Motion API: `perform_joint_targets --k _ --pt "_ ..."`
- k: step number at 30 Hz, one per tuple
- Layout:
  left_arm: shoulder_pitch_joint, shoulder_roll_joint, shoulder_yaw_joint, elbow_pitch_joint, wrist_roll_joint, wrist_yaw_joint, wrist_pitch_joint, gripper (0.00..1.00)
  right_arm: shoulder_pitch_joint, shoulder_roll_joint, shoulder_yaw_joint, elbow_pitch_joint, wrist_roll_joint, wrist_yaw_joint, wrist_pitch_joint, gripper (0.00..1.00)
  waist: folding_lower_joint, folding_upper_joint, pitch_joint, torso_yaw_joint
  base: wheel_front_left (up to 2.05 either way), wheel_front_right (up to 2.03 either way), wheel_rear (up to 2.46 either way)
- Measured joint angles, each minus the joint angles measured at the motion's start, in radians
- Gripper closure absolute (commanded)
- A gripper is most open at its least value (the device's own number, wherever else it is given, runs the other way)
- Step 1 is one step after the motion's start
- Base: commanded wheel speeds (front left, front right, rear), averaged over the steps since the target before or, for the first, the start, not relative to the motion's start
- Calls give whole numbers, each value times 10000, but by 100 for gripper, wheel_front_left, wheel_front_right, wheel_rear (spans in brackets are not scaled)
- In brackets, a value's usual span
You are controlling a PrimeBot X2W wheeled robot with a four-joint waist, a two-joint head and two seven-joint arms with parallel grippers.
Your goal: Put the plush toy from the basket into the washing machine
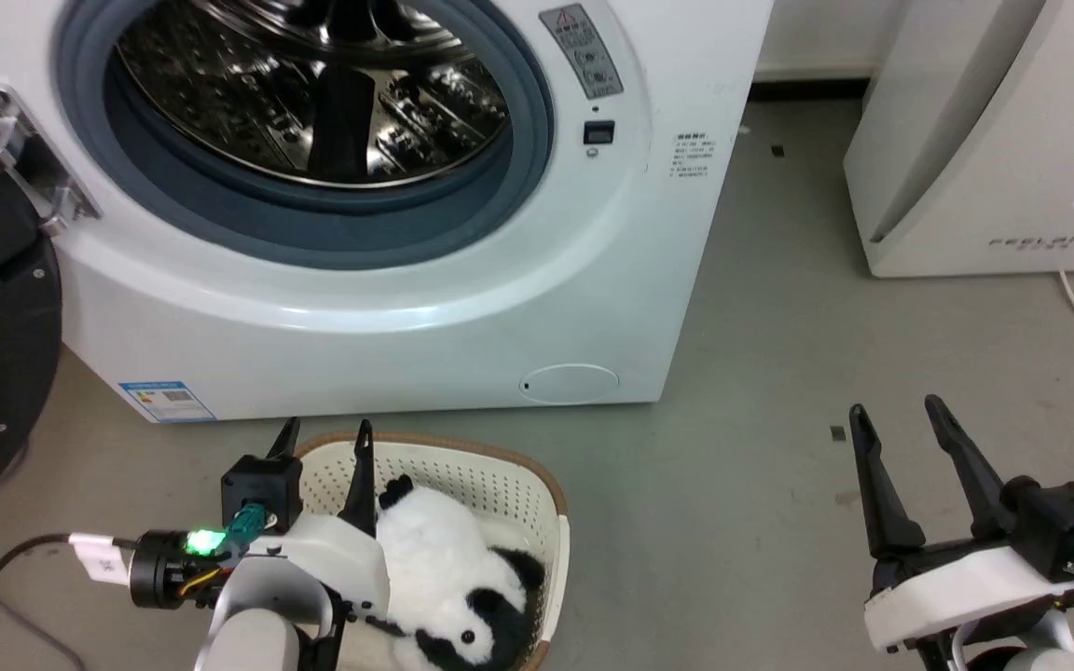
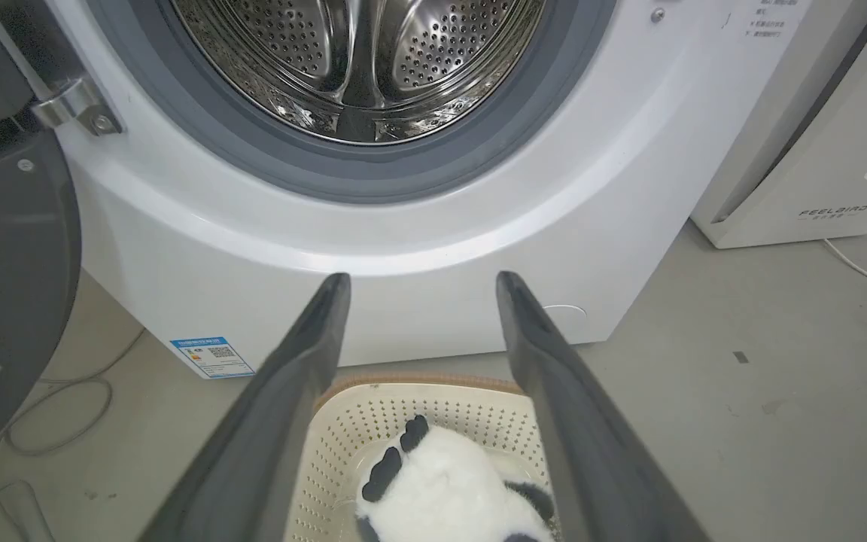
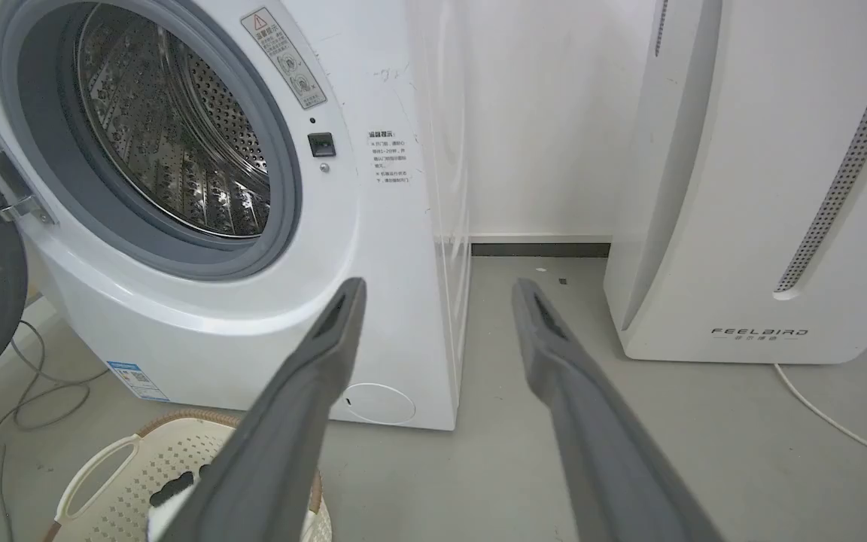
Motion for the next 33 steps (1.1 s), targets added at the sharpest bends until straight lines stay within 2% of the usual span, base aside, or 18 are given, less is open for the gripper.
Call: perform_joint_targets --k 14,33 --pt "-1533 341 -119 2125 -203 -71 -171 0 -645 0 12 -351 579 0 -291 0 0 0 1463 -369 0 0 0" --pt "-3216 1034 -360 4176 -537 -247 890 0 -1459 0 15 -859 1269 -2 -652 0 0 -1 3793 -824 0 0 0"
